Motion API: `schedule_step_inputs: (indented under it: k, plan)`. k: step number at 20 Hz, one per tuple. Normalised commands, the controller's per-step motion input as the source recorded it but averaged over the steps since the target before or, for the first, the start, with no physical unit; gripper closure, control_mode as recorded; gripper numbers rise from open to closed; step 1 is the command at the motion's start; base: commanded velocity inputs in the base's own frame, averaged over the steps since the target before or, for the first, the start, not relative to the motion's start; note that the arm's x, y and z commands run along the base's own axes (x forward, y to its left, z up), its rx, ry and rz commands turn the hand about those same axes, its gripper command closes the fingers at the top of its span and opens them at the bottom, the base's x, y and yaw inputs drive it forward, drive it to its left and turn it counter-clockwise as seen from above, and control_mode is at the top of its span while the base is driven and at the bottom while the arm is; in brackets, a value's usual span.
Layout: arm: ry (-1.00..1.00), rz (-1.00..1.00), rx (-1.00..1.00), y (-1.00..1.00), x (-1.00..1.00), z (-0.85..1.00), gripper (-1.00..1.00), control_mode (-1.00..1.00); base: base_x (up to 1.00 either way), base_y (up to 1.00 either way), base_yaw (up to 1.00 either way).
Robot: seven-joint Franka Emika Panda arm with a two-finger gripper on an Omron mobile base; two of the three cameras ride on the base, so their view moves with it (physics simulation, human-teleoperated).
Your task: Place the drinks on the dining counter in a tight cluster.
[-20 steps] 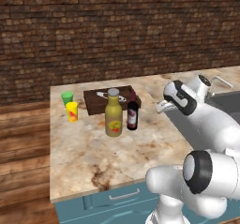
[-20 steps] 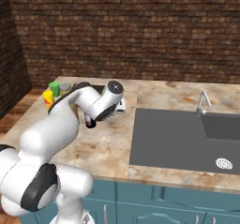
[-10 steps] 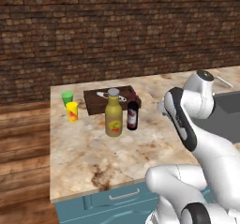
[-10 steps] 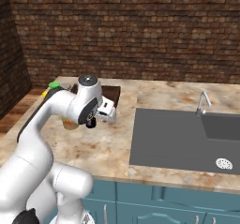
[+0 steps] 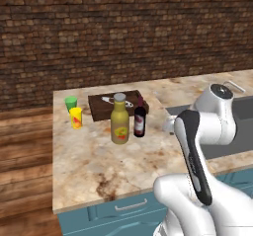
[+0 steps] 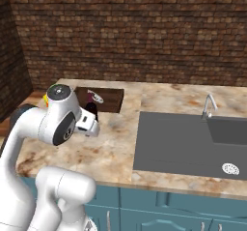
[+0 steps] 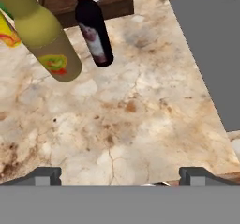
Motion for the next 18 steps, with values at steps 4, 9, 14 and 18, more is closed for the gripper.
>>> schedule_step_inputs:
  k: [4, 9, 14, 18]
  plan:
    - [0.0, 0.03, -0.07, 0.26, -0.28, 0.2, -1.0, -1.0, 0.0, 0.0, 0.0]
    - [0.0, 0.0, -0.09, 0.14, -0.29, 0.34, -1.0, -1.0, 0.0, 0.0, 0.0]
    - [0.0, 0.0, -0.03, 0.0, -0.06, 0.17, -1.0, 1.0, -0.07, 0.0, 0.0]
    - [0.0, 0.0, 0.0, 0.0, 0.0, 0.0, -1.0, 1.0, -0.29, 0.0, 0.0]
